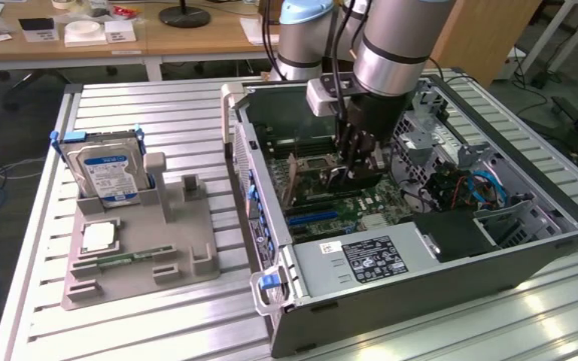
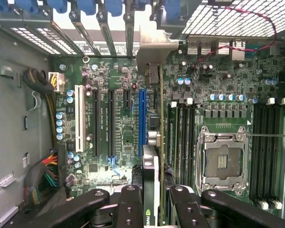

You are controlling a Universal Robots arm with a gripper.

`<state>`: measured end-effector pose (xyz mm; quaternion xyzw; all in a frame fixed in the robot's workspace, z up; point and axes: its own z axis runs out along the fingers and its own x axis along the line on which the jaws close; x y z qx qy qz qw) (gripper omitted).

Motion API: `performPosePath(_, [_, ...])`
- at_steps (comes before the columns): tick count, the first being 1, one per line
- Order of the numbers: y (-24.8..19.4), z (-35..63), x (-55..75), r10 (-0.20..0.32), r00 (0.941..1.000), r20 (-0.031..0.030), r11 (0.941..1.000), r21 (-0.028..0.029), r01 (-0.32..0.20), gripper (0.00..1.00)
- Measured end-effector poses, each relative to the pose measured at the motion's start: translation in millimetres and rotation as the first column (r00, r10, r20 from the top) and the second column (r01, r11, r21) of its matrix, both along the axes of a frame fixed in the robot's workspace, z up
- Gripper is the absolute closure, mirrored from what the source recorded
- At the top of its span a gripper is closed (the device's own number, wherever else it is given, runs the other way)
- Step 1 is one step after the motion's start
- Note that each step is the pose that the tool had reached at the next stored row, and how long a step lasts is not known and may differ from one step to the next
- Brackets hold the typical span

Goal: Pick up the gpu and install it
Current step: 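Insert the gpu into the slot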

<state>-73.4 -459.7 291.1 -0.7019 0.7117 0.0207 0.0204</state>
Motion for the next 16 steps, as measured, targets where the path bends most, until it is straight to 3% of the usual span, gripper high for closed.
performPosePath(5, [-0.3, -6.5, -0.6, 0.001, 1.0000, 0.0001, 1.0000, 0.0003, -0.001, 0.73])
performPosePath(16, [-1.9, -10.7, -3.3, 0.003, 1.0000, 0.0001, 1.0000, 0.0004, -0.003, 0.73])
